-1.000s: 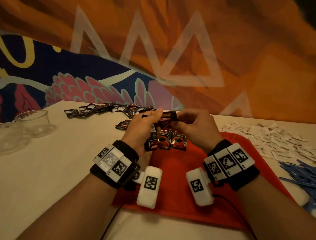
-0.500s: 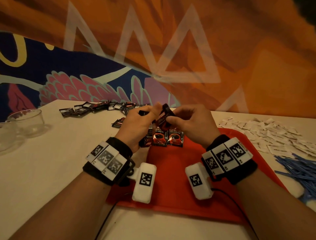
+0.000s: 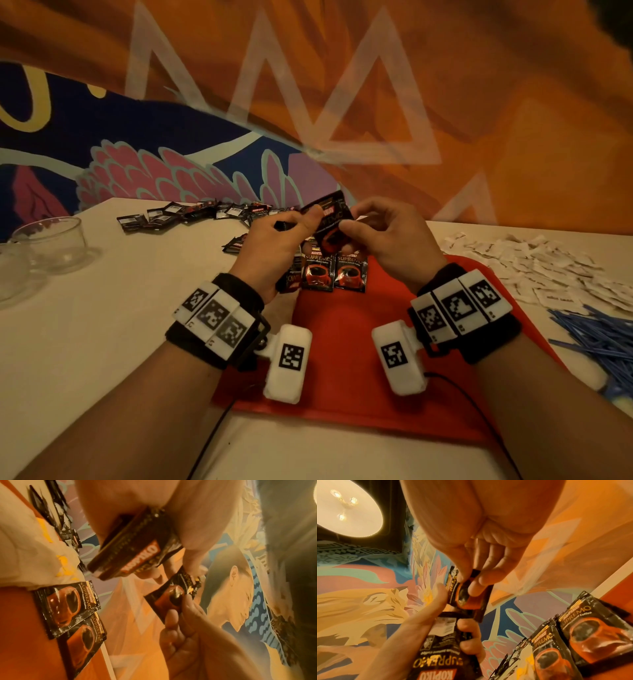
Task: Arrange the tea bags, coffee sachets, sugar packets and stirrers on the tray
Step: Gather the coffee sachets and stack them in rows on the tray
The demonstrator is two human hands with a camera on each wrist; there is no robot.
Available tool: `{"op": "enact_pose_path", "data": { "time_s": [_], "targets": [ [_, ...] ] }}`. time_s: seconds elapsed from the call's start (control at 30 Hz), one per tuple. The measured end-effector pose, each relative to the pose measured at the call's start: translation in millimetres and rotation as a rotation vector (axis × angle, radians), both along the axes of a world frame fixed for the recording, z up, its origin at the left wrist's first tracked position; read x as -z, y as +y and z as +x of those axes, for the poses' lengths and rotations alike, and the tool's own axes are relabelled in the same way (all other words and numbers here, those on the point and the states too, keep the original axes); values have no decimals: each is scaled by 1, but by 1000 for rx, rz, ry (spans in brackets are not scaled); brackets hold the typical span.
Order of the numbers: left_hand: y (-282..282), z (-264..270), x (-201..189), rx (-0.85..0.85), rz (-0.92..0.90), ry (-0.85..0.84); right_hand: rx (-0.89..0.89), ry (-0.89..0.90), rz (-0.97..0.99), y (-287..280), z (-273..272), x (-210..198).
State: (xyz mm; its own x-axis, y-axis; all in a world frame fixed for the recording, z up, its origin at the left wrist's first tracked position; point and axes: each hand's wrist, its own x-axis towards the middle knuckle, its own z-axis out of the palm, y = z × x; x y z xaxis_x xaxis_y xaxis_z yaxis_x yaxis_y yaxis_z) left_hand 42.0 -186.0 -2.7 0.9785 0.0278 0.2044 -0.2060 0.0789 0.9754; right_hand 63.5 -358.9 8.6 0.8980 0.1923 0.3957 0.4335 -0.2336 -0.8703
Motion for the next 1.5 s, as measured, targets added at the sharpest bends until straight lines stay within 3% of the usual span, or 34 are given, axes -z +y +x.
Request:
{"op": "enact_pose_path", "data": {
  "time_s": [0.23, 0.4, 0.6, 0.77, 1.07, 1.5],
  "targets": [
    [2, 1, 0, -16, -67, 92, -23, 40, -170, -4, 1, 3],
    [8, 6, -2, -81, -170, 155, 37, 238, -184, -11, 15, 7],
    [17, 12, -4, -54, -474, 205, 129, 466, -408, 1, 35, 12],
    [21, 9, -7, -12, -546, 218, 129, 602, -488, 20, 42, 15],
    [29, 15, -3, -83, -525, 229, 150, 574, -708, 37, 46, 13],
    [30, 18, 0, -66, -505, 282, 176, 544, -803, 39, 44, 18]
  ]
}}
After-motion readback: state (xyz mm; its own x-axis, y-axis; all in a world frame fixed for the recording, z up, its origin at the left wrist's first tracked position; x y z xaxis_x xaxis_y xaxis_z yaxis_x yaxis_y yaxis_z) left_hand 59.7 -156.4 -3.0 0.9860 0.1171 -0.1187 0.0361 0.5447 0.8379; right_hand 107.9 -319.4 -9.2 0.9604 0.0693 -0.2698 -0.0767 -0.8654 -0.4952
